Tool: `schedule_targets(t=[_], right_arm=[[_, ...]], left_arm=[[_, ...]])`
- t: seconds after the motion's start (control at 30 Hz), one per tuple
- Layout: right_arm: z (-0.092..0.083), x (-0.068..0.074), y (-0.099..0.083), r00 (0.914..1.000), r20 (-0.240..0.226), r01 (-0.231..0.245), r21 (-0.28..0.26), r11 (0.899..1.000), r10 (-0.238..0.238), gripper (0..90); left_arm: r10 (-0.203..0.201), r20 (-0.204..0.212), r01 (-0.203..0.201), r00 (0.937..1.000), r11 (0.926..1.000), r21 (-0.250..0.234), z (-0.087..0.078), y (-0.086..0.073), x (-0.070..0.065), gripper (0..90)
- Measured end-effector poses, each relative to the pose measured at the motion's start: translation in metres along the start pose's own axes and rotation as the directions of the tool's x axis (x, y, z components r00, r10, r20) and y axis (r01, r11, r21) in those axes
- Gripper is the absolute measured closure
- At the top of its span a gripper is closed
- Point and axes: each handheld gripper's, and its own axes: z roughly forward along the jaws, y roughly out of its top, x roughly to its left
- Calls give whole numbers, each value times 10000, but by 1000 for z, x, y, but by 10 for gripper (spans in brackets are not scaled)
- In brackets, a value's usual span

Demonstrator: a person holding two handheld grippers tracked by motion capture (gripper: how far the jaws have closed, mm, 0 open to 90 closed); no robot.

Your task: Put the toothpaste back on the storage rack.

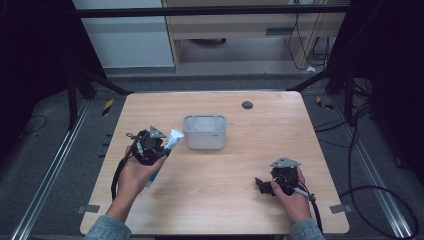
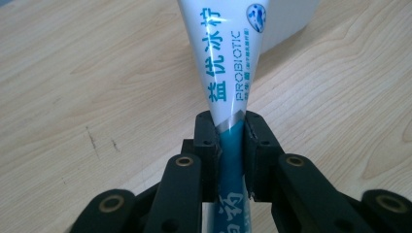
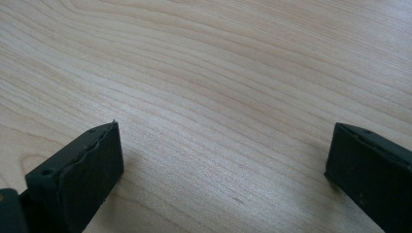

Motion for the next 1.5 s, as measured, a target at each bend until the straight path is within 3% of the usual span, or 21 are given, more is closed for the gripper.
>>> schedule_targets(t=[0.33, 0.47, 0.6, 0.7, 1.0, 1.2, 1.33, 1.5], right_arm=[[0, 0, 0, 10000, -27, 6, 17, 10000, -6, 4], [0, 0, 0, 10000, -21, 7, 12, 10000, -7, 4], [0, 0, 0, 10000, -24, 2, 18, 10000, -2, 4], [0, -1, 0, 10000, -55, 35, 26, 10000, -34, 4], [0, -1, 1, 10000, -68, 65, 29, 10000, -65, 4], [0, 0, 1, 10000, -10, -39, 17, 10000, 39, 5], [0, 0, 1, 10000, -18, -14, 29, 10000, 14, 4], [0, -1, 0, 9998, -103, 188, 0, 9998, -188, 4]], left_arm=[[-116, -101, 109, 9999, 9976, -681, -12, 18, 1, 779], [38, -100, -46, 9999, 9963, -864, -17, 28, -4, 779], [148, -61, -154, 9999, 9924, -1218, -22, 36, -8, 779], [-26, 94, 39, 10000, 9890, -1478, -21, 41, -10, 779], [52, 197, -14, 9998, 9816, -1909, -19, 61, -17, 780], [145, 192, -105, 9997, 9806, -1960, -16, 71, -23, 780], [372, 72, -350, 9993, 9795, -1986, -17, 81, -26, 779], [411, -1, -401, 9992, 9732, -2265, -21, 94, -29, 780]])
